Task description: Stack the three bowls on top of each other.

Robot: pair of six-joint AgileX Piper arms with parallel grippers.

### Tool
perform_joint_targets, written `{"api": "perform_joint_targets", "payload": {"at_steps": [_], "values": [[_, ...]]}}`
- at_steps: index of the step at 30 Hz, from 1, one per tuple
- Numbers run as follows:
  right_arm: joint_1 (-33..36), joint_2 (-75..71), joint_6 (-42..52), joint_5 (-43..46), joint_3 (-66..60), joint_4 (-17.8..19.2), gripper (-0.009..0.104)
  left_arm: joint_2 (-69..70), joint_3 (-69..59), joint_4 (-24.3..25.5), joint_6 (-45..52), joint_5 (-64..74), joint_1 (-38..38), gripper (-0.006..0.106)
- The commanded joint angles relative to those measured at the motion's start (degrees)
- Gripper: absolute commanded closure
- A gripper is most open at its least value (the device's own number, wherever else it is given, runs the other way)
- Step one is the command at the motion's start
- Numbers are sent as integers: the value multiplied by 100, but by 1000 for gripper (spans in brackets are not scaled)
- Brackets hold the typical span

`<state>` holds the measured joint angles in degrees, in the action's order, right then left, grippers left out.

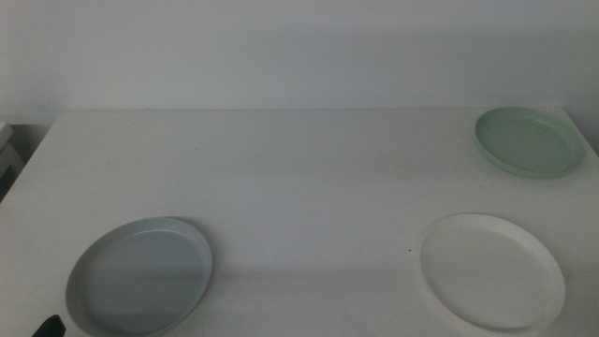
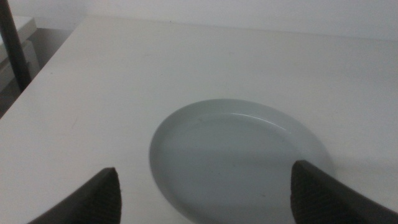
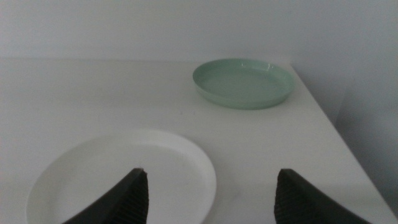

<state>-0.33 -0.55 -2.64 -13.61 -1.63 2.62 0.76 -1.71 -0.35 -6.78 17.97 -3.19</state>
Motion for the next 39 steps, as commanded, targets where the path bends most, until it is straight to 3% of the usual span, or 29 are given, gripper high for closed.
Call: {"api": "perform_joint_targets", "payload": {"at_steps": [1, 6, 16, 26, 31, 39], "values": [[13, -125, 36, 129, 259, 50, 41, 82, -35, -47, -81, -417, -1, 10], [13, 312, 36, -943, 1147, 50, 41, 82, -35, -47, -81, -417, -1, 10], [13, 1961, 40, -1091, 2494, 5, 41, 82, -35, -47, -81, -417, -1, 10], [13, 4295, -13, -3247, 4399, -637, 41, 82, -35, -47, -81, -417, -1, 10], [13, 5239, -12, -3423, 5092, -1025, 41, 82, -35, -47, -81, -417, -1, 10], [6, 6632, -12, -3442, 5327, -1280, 41, 82, -35, -47, -81, -417, -1, 10]]}}
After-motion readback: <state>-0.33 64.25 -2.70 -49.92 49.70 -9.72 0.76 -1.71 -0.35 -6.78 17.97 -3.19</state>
